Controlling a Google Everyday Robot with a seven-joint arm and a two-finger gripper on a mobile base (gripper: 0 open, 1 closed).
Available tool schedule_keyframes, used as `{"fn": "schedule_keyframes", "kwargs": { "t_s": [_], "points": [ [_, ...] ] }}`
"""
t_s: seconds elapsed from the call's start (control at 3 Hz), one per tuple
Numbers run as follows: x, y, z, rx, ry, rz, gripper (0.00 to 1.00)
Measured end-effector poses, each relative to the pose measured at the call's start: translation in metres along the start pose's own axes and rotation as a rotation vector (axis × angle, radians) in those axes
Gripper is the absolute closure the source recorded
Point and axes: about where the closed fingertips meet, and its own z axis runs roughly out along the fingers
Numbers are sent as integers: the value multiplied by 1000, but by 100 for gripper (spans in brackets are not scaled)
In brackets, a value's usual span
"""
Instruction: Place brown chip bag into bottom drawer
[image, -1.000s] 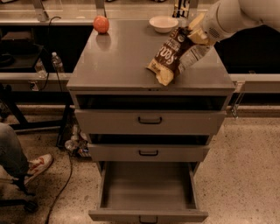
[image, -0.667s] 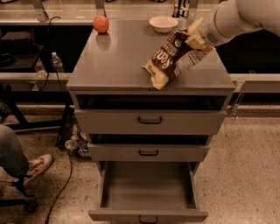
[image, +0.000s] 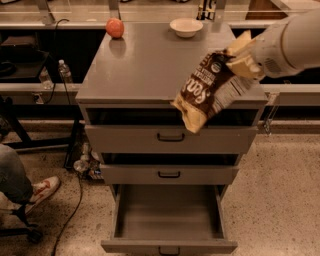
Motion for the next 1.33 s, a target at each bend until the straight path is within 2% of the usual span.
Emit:
{"fn": "schedule_keyframes", "kwargs": {
  "t_s": [0.33, 0.67, 1.0, 1.33],
  "points": [
    [2, 37, -52, 23, -22, 47, 100],
    [4, 42, -63, 20, -35, 91, 100],
    [4, 42, -63, 20, -35, 91, 100],
    [31, 60, -44, -14, 9, 122, 100]
  ]
}}
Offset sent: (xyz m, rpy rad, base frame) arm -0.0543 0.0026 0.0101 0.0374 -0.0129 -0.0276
